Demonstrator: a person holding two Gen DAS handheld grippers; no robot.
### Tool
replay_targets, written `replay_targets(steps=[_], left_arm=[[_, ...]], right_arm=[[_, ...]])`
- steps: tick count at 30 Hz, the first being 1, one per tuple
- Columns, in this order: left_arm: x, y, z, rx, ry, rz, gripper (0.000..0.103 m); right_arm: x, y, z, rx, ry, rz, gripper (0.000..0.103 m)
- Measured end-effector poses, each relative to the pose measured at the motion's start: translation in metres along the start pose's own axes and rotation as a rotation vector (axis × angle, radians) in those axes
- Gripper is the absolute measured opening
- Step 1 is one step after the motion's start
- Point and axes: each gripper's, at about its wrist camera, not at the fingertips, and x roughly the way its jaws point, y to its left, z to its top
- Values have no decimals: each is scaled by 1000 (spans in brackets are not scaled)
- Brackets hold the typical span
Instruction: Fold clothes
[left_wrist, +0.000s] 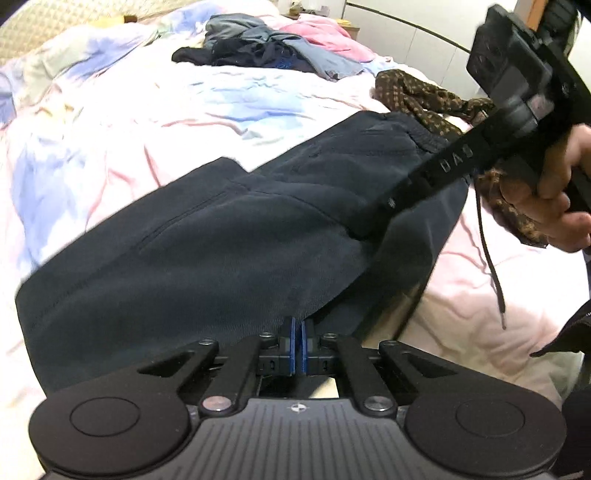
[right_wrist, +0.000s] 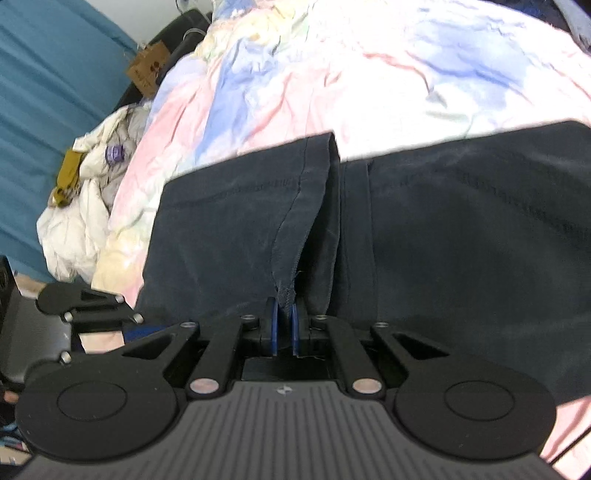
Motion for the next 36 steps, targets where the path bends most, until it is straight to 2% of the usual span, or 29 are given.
replay_targets(steps=[5, 9, 10, 13, 14, 17, 21, 26, 29, 31, 36], left_arm=[[14, -3, -18, -42, 33, 9, 4], [27, 3, -12, -76, 52, 26, 6], [27, 5, -10, -89, 50, 30, 9], [29, 7, -9, -157, 50, 20, 27], [30, 8, -8, -181, 50, 16, 37], [29, 3, -6, -233, 54, 24, 51], [25, -1, -4, -332, 61, 56, 62], [14, -12, -1, -429, 61, 108, 76], [3, -18, 1, -482, 55, 140, 79], [-3, -23, 1, -529, 53, 159, 79], [-16, -39, -3, -606, 72, 218, 79]], right_arm=[[15, -7, -19, 37, 38, -34, 7], [20, -10, -22, 55, 44, -47, 12], [15, -10, -21, 57, 32, -40, 15], [-4, -16, -21, 81, -10, -19, 19], [-13, -21, -23, 94, -30, -18, 20], [-42, -37, -32, 141, -92, -39, 23], [-77, -72, -54, 250, -166, -120, 25], [-102, -115, -80, 347, -227, -193, 27], [-112, -142, -92, 414, -277, -219, 28], [-117, -158, -98, 451, -303, -229, 34], [-116, -189, -103, 508, -317, -236, 42]])
